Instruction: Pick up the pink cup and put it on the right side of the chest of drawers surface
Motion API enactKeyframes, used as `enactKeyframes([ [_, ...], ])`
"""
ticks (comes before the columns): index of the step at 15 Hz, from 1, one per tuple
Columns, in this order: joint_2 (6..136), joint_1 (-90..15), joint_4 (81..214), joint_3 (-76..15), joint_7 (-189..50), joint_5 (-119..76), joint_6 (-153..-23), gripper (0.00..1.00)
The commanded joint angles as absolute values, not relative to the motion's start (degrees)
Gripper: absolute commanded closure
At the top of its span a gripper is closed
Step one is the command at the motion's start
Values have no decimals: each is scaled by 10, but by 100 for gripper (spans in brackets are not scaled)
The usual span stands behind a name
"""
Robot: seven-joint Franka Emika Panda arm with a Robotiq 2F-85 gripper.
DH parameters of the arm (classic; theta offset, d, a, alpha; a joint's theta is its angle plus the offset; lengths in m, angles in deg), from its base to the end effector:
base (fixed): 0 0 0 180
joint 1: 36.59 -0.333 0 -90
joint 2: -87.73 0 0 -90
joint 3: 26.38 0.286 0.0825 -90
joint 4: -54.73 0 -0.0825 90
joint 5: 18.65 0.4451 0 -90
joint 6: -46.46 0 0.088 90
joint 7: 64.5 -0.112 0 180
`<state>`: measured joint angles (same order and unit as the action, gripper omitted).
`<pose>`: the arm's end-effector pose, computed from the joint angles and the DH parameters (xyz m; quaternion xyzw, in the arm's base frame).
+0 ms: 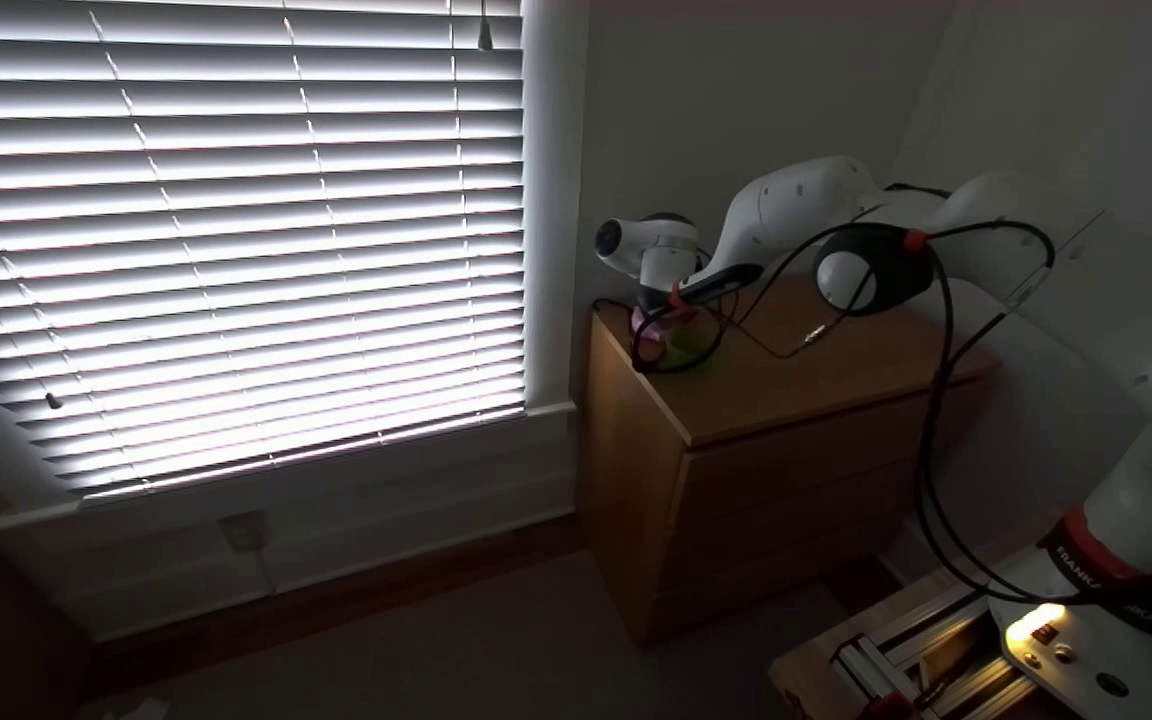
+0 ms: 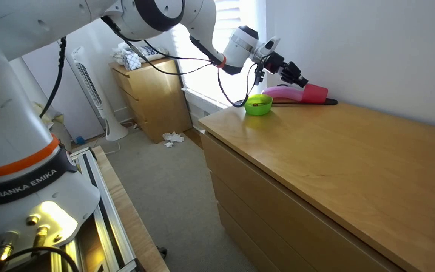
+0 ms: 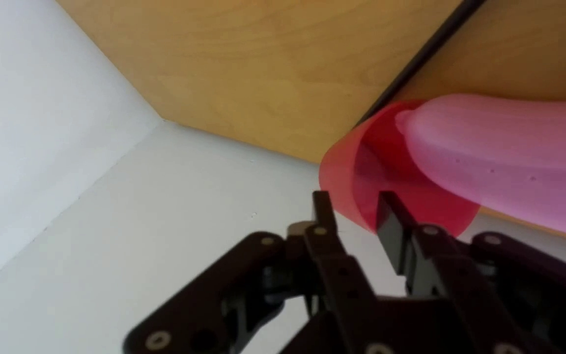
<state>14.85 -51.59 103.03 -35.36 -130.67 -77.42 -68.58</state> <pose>0.8142 0.0849 0.0980 0.8473 -0.1763 0.2663 0.4243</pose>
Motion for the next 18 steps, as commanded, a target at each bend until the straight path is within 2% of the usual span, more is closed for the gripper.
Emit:
enactKeyframes([
  [1,119,-511,992,-354,-1295,-772,-682,38],
  [4,111,-508,981,-357,-1294,-778,-690,26],
  [9,98,-504,963,-367,-1280,-790,-706,41],
  [10,96,-503,960,-368,-1276,-790,-704,51],
  [12,95,-502,956,-373,-1264,-791,-702,60],
  [13,94,-501,954,-373,-1258,-789,-698,74],
  [15,94,-500,953,-376,-1247,-786,-692,94],
  [16,94,-499,953,-376,-1242,-784,-691,99],
  [18,97,-498,952,-374,-1231,-777,-677,100],
])
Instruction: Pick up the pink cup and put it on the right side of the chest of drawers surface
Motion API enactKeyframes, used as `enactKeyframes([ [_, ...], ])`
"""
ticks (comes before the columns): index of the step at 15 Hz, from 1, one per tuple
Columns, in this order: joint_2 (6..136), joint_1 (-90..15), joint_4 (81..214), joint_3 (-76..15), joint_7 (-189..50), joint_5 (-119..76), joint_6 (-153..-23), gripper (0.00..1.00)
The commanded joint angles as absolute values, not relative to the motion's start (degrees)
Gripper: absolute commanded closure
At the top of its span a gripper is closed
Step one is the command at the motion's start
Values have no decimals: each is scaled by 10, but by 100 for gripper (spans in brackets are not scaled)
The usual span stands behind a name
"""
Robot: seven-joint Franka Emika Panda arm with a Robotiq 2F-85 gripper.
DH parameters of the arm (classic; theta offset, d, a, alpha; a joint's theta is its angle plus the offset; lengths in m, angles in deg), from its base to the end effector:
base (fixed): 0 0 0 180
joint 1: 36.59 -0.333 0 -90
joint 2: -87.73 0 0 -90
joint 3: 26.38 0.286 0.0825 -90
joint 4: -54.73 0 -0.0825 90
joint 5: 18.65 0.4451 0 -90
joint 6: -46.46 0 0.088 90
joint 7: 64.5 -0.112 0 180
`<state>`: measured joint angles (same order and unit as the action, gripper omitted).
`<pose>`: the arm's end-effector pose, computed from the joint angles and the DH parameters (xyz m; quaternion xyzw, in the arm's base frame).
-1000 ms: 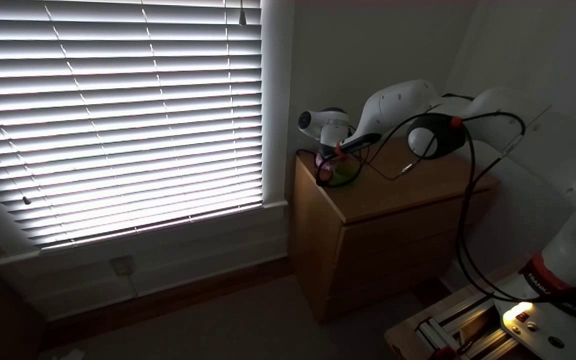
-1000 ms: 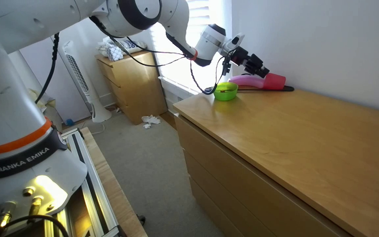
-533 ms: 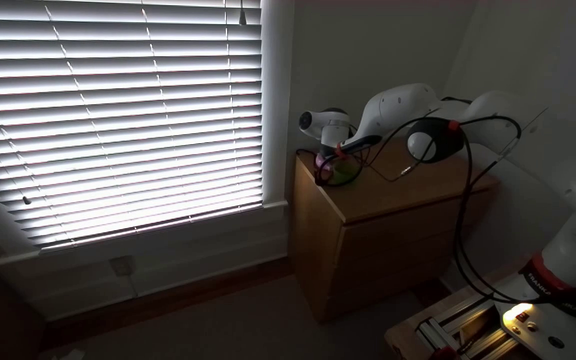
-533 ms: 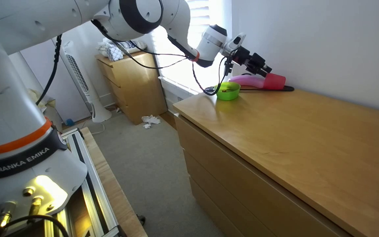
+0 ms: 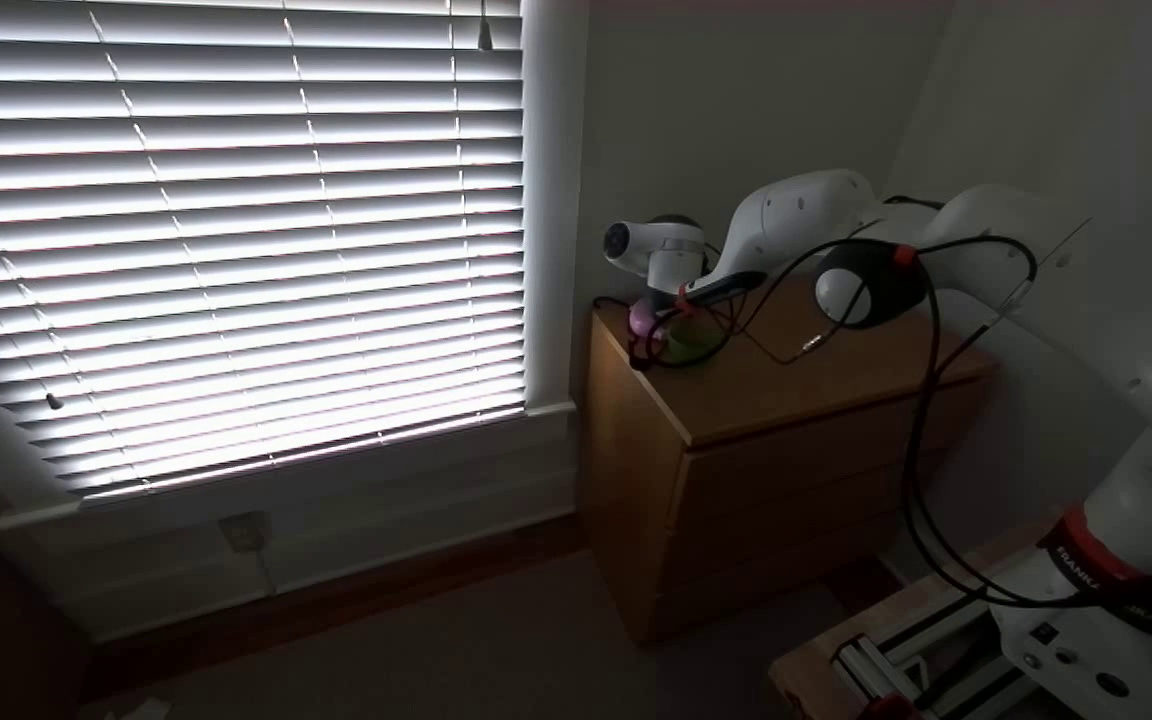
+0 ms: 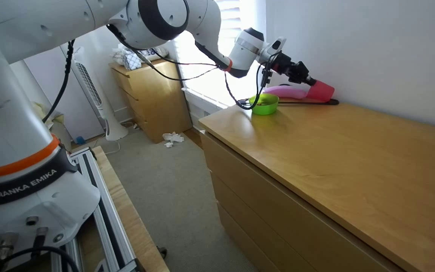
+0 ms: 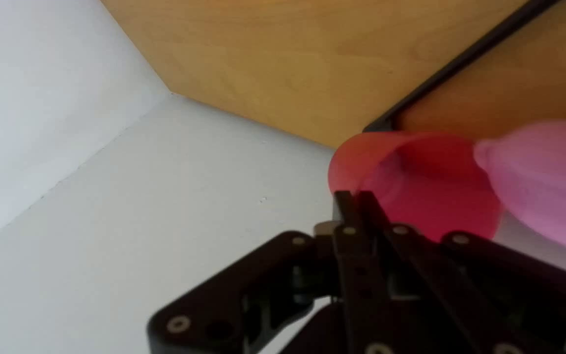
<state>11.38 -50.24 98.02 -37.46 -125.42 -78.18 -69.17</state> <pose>0.8253 0.0590 0.0990 0.8409 -0.1425 0.2649 0.4500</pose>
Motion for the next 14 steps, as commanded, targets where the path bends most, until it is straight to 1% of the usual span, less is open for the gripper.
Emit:
enactKeyframes([
  [1,97,-496,950,-374,-1229,-776,-674,100],
  [6,103,-508,926,-382,-1250,-772,-585,99],
  [12,119,-502,889,-370,-1238,-733,-360,99],
  [14,145,-492,891,-354,-1208,-706,-308,99],
])
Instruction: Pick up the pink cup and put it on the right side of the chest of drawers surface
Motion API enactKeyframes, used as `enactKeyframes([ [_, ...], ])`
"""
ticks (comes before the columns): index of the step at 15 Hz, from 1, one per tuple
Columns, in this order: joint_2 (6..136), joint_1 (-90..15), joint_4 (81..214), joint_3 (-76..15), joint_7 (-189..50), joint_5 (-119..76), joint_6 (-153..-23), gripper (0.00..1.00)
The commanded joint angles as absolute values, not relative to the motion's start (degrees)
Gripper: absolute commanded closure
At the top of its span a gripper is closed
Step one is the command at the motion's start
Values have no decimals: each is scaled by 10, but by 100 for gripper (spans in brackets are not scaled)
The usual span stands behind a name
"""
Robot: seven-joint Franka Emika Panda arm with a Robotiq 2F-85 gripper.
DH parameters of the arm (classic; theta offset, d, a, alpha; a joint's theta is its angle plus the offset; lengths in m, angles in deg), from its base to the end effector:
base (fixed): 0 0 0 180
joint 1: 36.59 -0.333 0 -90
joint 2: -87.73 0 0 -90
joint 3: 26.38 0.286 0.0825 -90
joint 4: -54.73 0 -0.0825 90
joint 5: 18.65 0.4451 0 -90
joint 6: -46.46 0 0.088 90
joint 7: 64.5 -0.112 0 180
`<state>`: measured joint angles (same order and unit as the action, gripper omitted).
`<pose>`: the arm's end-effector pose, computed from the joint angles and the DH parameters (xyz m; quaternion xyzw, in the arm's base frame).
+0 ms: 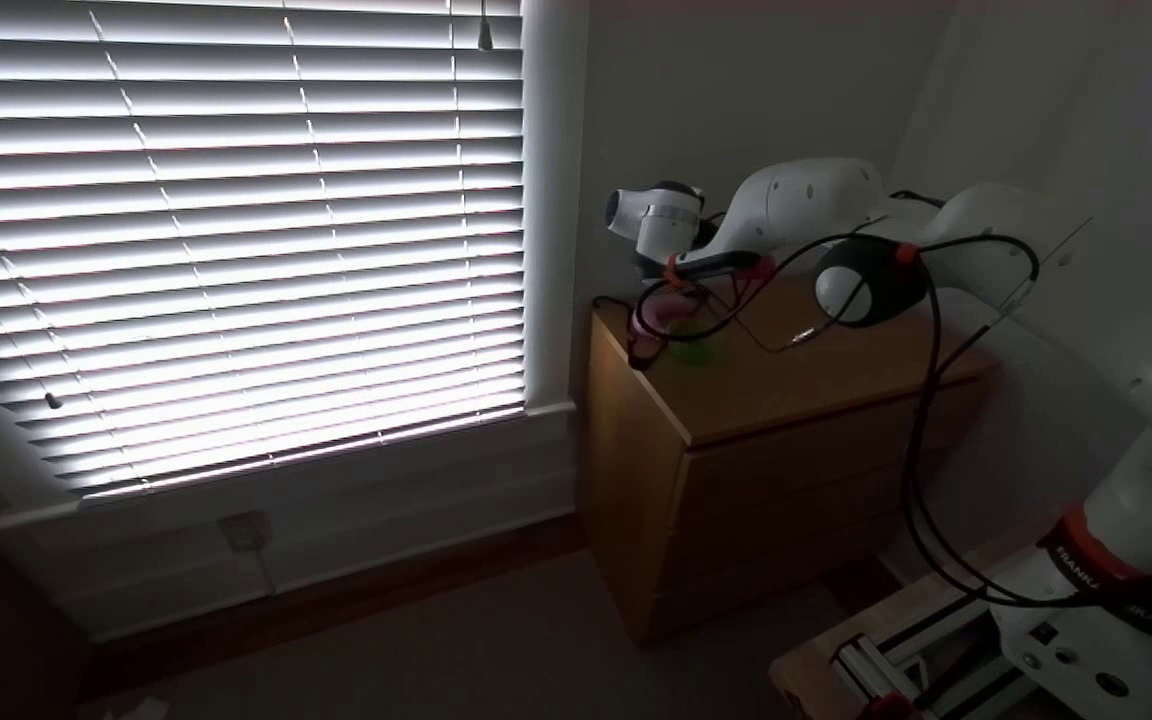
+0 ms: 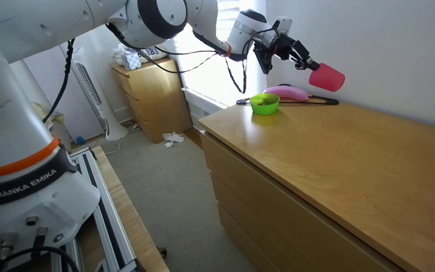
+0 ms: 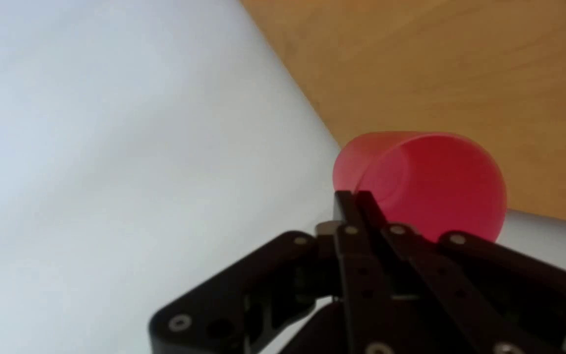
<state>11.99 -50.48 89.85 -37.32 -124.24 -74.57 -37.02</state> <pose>0.7997 0.0239 0.1770 0.7558 -0.2993 0.1424 0.5647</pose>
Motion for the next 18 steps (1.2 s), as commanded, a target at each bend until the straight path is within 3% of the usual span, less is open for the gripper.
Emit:
enactKeyframes([
  [1,157,-488,888,-348,-1192,-693,-289,99],
  [8,241,-440,879,-306,-1093,-604,-222,99],
  [18,320,-294,899,-224,-1069,-459,-318,99],
])
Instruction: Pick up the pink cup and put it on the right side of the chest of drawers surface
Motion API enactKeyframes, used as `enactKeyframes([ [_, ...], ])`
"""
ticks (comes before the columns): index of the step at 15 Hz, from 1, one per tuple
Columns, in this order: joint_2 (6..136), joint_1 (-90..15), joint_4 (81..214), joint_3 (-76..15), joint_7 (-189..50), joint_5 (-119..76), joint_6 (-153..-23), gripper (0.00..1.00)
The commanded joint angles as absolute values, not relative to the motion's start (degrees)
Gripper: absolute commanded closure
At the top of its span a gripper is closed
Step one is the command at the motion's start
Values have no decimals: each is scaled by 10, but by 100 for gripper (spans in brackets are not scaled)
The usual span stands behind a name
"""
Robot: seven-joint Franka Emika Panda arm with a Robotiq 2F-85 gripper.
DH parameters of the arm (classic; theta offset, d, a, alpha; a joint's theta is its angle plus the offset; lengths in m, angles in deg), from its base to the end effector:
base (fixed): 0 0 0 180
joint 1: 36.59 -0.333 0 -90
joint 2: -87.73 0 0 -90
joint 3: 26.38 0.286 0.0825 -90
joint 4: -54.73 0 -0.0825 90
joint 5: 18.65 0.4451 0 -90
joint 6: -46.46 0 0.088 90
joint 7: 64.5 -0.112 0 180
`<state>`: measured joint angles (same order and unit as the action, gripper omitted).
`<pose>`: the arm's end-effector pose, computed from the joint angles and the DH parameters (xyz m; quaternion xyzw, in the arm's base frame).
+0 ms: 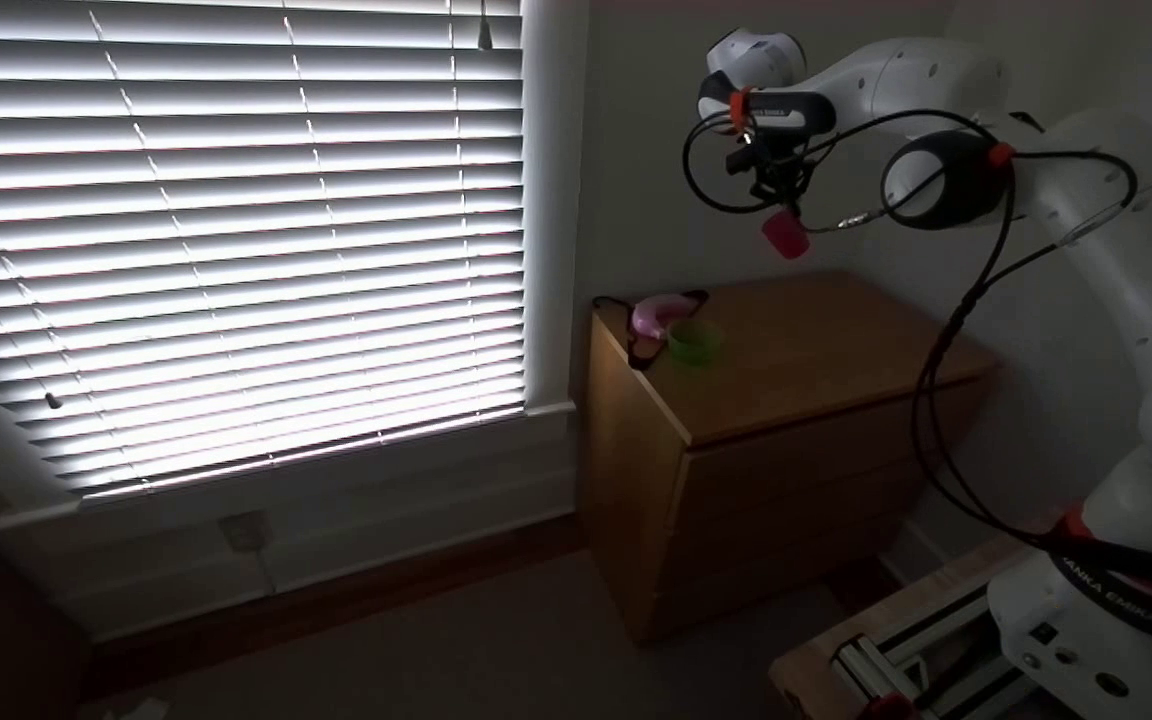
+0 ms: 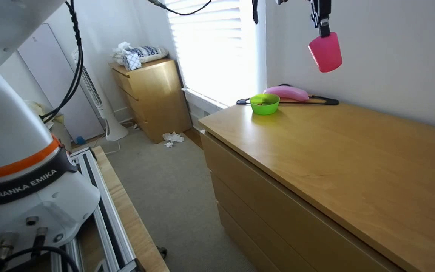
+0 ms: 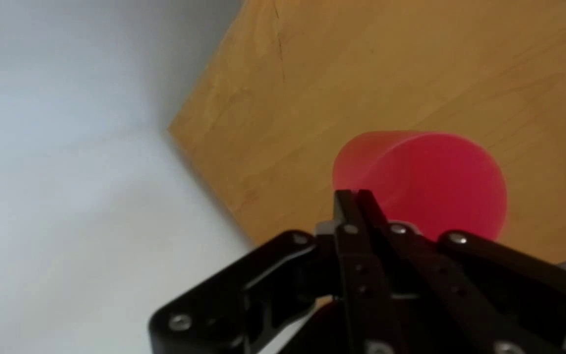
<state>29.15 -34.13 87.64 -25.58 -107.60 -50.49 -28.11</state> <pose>0.7833 -0.0977 0.3688 0.8674 -0.3957 -0.0392 0.2993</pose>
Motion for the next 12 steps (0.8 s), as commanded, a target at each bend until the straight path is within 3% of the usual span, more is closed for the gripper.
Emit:
enactKeyframes([
  [1,324,-275,901,-216,-1068,-444,-334,99],
  [7,315,-165,903,-187,-1092,-353,-405,99],
  [12,306,-153,898,-201,-1087,-365,-414,96],
])
